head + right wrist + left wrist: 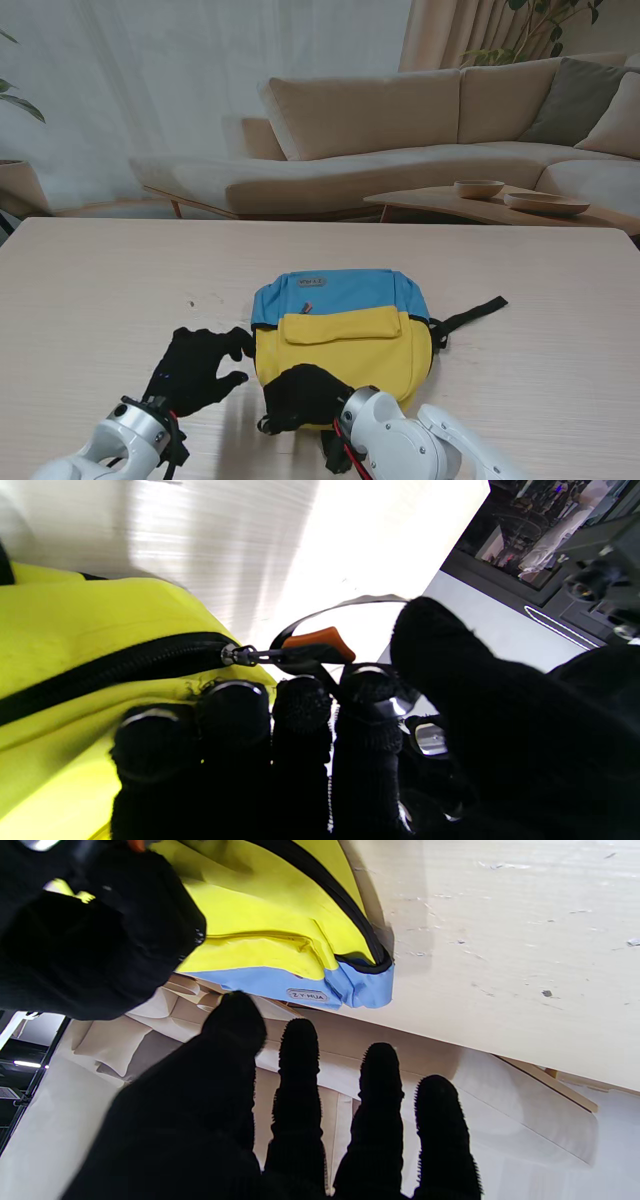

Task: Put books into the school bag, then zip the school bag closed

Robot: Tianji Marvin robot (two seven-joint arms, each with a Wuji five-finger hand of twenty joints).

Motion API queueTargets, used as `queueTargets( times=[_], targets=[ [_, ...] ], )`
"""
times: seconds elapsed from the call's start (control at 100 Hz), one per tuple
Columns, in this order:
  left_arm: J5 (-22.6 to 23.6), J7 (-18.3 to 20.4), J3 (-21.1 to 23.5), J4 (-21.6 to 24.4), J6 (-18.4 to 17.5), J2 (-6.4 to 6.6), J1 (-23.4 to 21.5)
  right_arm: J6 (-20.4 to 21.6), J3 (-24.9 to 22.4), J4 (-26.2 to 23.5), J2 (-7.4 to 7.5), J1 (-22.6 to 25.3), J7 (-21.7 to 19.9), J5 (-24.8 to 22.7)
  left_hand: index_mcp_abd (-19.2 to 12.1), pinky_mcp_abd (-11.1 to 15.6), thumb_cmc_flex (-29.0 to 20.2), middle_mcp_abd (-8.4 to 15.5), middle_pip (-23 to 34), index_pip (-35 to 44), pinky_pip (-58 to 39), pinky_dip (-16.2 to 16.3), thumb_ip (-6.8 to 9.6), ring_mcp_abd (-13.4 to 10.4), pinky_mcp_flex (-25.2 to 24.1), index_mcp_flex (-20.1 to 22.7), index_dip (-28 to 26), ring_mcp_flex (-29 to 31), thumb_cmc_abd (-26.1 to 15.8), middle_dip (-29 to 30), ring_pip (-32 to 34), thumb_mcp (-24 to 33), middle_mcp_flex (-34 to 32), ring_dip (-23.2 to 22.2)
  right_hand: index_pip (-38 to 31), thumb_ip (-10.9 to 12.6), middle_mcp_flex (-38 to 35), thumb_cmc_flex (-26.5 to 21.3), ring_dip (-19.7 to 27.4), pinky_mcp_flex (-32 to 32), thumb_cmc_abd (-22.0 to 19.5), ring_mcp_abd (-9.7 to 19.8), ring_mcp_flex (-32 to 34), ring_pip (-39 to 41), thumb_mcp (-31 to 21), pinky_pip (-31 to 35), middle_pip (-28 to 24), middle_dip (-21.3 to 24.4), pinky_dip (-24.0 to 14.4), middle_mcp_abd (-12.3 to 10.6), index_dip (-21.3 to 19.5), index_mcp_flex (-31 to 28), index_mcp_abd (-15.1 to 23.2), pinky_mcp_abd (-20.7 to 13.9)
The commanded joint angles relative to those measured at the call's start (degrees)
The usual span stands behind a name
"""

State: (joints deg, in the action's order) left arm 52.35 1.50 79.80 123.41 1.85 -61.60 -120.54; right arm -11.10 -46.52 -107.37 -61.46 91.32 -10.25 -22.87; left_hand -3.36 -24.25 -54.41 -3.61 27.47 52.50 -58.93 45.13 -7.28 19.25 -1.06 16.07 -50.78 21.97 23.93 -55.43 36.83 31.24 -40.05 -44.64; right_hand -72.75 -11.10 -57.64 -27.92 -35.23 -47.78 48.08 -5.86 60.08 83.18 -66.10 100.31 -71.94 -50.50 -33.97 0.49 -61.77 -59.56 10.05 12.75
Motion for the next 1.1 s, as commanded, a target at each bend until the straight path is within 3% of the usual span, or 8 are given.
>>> queueTargets(
  times=[0.0,0.08,0.18,0.34,0.62,0.76,0.82,1.09],
  targets=[
    [-0.6,0.8,1.0,-1.0,-1.1,-0.29,0.0,1.5,-0.1,0.1,-0.35,0.8,-0.6,-0.1,-0.9,0.3,2.2,-0.2,0.0,-3.9,2.2,-1.0,2.65,-0.3,-1.3,-0.3,3.6,-2.0,-1.8,7.1,-3.6,3.1,2.9,2.9,0.5,-1.9,-2.6,1.6,1.3,-1.3,3.2,-2.2,3.3,1.4,-1.8,5.6,1.4,0.4,0.7,1.4,-1.9,-4.2,2.8,1.8],
    [-1.3,1.0,1.9,-2.5,-2.9,-0.26,0.8,2.8,-0.7,0.2,-0.28,1.2,-0.4,-0.4,-1.5,0.6,4.5,-0.4,-1.0,-9.6,5.4,-2.5,3.87,-0.4,-2.0,1.6,9.3,-3.3,-3.6,20.1,-8.1,5.2,5.8,6.2,4.2,-2.9,-3.9,2.1,1.8,-1.0,4.3,-3.5,3.3,0.6,-1.5,5.3,3.6,1.7,0.6,3.1,-0.7,-6.4,3.7,2.5],
    [-1.1,1.7,3.0,-4.4,-5.1,-0.08,1.9,4.1,-1.3,0.2,-0.04,1.6,-0.9,-0.7,-4.4,1.3,5.2,-0.5,-4.7,-14.5,8.2,-3.4,4.51,-0.9,-2.8,3.9,14.2,-4.9,-4.8,24.6,-12.2,4.8,7.5,8.5,8.4,-3.6,-5.1,2.3,2.3,-0.7,3.6,-4.5,3.5,-0.3,-0.2,5.0,5.8,3.3,0.4,4.7,3.0,-8.7,3.5,3.1],
    [-0.2,3.1,3.5,-7.4,-6.9,0.31,4.3,6.1,-2.5,0.5,0.31,2.4,-1.7,-1.2,-7.4,3.3,5.1,-0.2,-7.1,-17.6,12.2,-4.3,4.46,-2.7,-4.8,4.6,17.3,-8.4,-5.5,25.9,-15.1,4.6,12.7,9.6,10.1,-4.4,-4.4,1.9,2.6,0.5,1.7,-4.5,2.6,-1.4,1.4,4.3,6.7,4.4,0.4,4.7,4.9,-8.9,3.6,2.9],
    [-2.1,5.3,-0.8,-12.5,-6.3,0.82,10.0,9.4,-4.4,1.6,0.57,4.2,-1.8,-1.4,-8.3,5.7,6.9,0.3,-8.6,-18.7,19.6,-4.4,4.77,-5.5,-5.1,1.1,19.0,-13.6,-5.1,26.7,-18.4,4.3,20.2,10.2,10.0,-3.9,-3.0,1.9,2.3,1.4,0.5,-3.7,1.4,-1.6,2.3,3.7,5.9,4.2,0.2,3.9,3.3,-7.8,4.0,2.4],
    [-3.9,10.2,-1.8,-13.7,-8.4,1.6,12.0,10.3,-4.9,2.0,0.64,4.7,-1.8,-1.4,-9.2,8.7,9.7,1.8,-9.9,-20.0,31.6,-5.4,4.67,-8.4,-5.5,-0.4,20.4,-17.9,-3.8,27.5,-21.6,5.1,24.6,11.8,10.0,-3.8,-2.9,2.0,2.2,1.6,0.4,-3.5,1.3,-1.6,2.3,3.5,5.7,4.2,0.2,3.6,2.9,-7.7,4.1,2.2],
    [-4.6,12.1,-2.0,-13.8,-9.4,1.93,12.4,10.6,-5.1,2.4,0.65,4.8,-1.8,-1.5,-9.2,9.7,10.7,2.4,-10.6,-20.5,37.6,-1.4,4.59,-9.4,-5.5,-1.0,20.8,-18.8,-2.9,27.8,-23.4,4.7,26.1,12.7,10.0,-3.8,-2.9,1.9,2.2,1.6,0.5,-3.4,1.3,-1.7,2.3,3.5,5.6,4.2,0.1,3.6,2.8,-7.7,4.1,2.2],
    [-4.5,14.9,-5.2,-15.3,-10.7,2.64,14.6,10.6,-5.0,3.1,0.61,4.7,-1.6,-1.7,-10.9,11.9,13.1,4.2,-15.0,-21.6,48.4,-1.8,4.25,-11.7,-5.2,-1.2,21.4,-20.7,0.7,29.6,-31.9,5.1,30.0,13.9,9.9,-3.7,-2.8,2.0,1.9,1.6,0.5,-3.3,1.3,-1.5,2.3,3.4,5.4,4.1,0.0,3.5,2.2,-7.7,3.9,2.1]
  ],
)
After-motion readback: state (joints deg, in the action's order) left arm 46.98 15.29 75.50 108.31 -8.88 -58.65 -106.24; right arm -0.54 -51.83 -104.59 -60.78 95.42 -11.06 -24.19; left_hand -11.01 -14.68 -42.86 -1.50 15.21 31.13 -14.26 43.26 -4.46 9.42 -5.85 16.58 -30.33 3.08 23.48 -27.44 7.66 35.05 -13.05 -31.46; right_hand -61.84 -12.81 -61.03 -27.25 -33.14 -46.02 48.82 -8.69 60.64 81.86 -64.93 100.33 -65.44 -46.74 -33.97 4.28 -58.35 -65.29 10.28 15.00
